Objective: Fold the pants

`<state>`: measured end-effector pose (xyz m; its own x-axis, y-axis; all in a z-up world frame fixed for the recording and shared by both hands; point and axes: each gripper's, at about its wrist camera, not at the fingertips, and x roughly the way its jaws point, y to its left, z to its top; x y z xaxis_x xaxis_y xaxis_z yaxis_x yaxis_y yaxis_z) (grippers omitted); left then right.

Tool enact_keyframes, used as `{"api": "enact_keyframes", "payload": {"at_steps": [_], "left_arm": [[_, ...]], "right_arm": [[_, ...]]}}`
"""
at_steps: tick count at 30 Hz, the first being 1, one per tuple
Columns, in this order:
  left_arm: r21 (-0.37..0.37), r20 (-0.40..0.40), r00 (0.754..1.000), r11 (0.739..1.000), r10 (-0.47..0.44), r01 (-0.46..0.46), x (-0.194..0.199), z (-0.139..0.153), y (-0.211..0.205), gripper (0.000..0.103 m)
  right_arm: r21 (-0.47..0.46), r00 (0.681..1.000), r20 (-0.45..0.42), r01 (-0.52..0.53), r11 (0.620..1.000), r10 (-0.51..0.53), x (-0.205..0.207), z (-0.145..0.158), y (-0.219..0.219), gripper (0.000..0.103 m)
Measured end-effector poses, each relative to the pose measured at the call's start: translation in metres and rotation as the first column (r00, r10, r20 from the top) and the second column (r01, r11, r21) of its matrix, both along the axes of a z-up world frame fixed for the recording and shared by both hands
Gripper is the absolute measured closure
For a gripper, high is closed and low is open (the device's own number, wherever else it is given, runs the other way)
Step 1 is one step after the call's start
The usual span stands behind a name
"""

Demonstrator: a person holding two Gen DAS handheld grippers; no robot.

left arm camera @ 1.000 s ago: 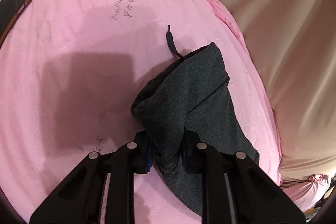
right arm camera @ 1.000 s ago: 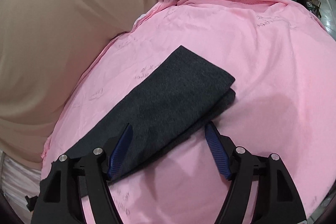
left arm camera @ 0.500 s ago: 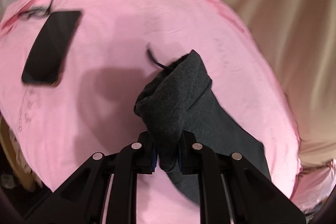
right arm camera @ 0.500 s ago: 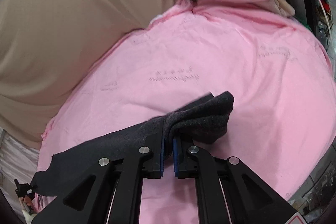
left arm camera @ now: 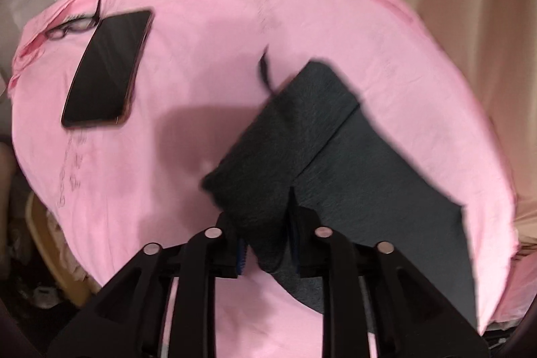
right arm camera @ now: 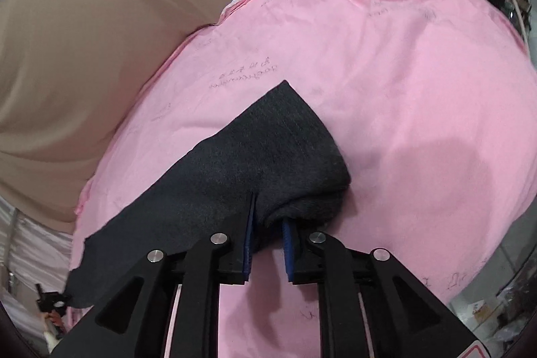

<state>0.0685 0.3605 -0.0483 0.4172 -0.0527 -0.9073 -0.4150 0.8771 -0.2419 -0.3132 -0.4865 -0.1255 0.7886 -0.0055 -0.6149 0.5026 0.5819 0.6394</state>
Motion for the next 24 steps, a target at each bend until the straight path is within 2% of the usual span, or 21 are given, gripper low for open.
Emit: {"api": "enact_keyframes", "payload": {"at_steps": [1, 3, 4, 5, 8, 9, 10, 11, 12, 13, 15, 17, 19, 20, 21, 22, 24], "left_arm": [[0.003, 0.001, 1.000, 1.000, 0.004, -0.004, 0.001, 0.000, -0.002, 0.079], [0.018, 0.030, 0.999, 1.000, 0.016, -0.017, -0.008, 0.007, -0.002, 0.076], [0.031, 0.046, 0.999, 0.999, 0.024, -0.026, -0.013, 0.013, -0.002, 0.075], [0.065, 0.066, 0.997, 0.997, 0.037, -0.041, -0.016, 0.022, -0.003, 0.073], [0.118, 0.074, 0.997, 0.992, 0.025, -0.034, -0.011, 0.027, -0.008, 0.064], [0.116, 0.066, 0.998, 0.993, 0.025, -0.033, -0.009, 0.024, -0.010, 0.063], [0.118, 0.053, 0.998, 0.992, 0.030, -0.036, -0.005, 0.020, -0.012, 0.063], [0.120, 0.044, 0.999, 0.992, 0.025, -0.030, -0.001, 0.015, -0.015, 0.063], [0.127, 0.035, 0.999, 0.991, 0.029, -0.034, -0.001, 0.012, -0.018, 0.063], [0.142, 0.026, 0.999, 0.989, 0.036, -0.039, 0.002, 0.008, -0.021, 0.063], [0.164, 0.017, 0.999, 0.985, 0.042, -0.044, 0.003, 0.003, -0.025, 0.063], [0.167, 0.021, 0.999, 0.985, 0.044, -0.047, 0.002, 0.002, -0.027, 0.063], [0.168, 0.046, 0.998, 0.984, 0.048, -0.055, -0.003, 0.005, -0.028, 0.063], [0.174, 0.058, 0.997, 0.983, 0.049, -0.058, -0.005, 0.007, -0.030, 0.063], [0.190, 0.066, 0.996, 0.980, 0.055, -0.066, -0.008, 0.010, -0.032, 0.063], [0.207, 0.076, 0.995, 0.975, 0.062, -0.076, -0.011, 0.015, -0.035, 0.063], [0.230, 0.104, 0.992, 0.969, 0.068, -0.090, -0.015, 0.026, -0.041, 0.063]], "right_arm": [[-0.002, 1.000, 0.005, 0.003, 1.000, -0.003, -0.003, 0.002, 0.000, 0.084], [-0.041, 1.000, 0.013, 0.019, 0.999, -0.019, -0.010, 0.012, 0.000, 0.055], [-0.065, 0.999, 0.007, 0.038, 0.997, -0.037, -0.012, 0.015, -0.002, 0.033], [-0.087, 0.998, 0.011, 0.056, 0.995, -0.055, -0.012, 0.017, -0.006, 0.020], [-0.055, 0.997, 0.052, 0.065, 0.996, -0.062, -0.002, 0.009, -0.021, 0.017], [-0.073, 0.998, 0.040, 0.057, 0.996, -0.054, 0.006, 0.011, -0.021, 0.018], [-0.086, 0.999, 0.027, 0.038, 0.996, -0.036, 0.015, 0.012, -0.021, 0.027], [-0.083, 0.999, 0.036, 0.008, 0.997, -0.005, 0.025, 0.013, -0.021, 0.068], [-0.062, 0.998, 0.047, -0.027, 0.998, 0.030, 0.033, 0.014, -0.021, 0.095], [-0.075, 0.998, 0.055, -0.033, 0.997, 0.037, 0.038, 0.021, -0.022, 0.097], [-0.239, 0.994, 0.107, 0.003, 0.971, 0.023, 0.033, 0.060, -0.013, 0.097], [-0.312, 0.988, 0.152, 0.040, 0.949, 0.008, 0.020, 0.082, -0.015, 0.098], [-0.372, 0.999, 0.023, 0.055, 0.926, -0.050, 0.019, 0.067, -0.026, 0.095], [-0.380, 0.991, -0.086, 0.060, 0.923, -0.100, 0.017, 0.048, -0.037, 0.091], [-0.372, 0.978, -0.154, 0.077, 0.925, -0.143, 0.012, 0.034, -0.045, 0.086], [-0.349, 0.968, -0.186, 0.096, 0.932, -0.169, 0.004, 0.024, -0.051, 0.084], [-0.304, 0.976, -0.111, 0.147, 0.941, -0.188, -0.022, 0.025, -0.053, 0.082]]}}
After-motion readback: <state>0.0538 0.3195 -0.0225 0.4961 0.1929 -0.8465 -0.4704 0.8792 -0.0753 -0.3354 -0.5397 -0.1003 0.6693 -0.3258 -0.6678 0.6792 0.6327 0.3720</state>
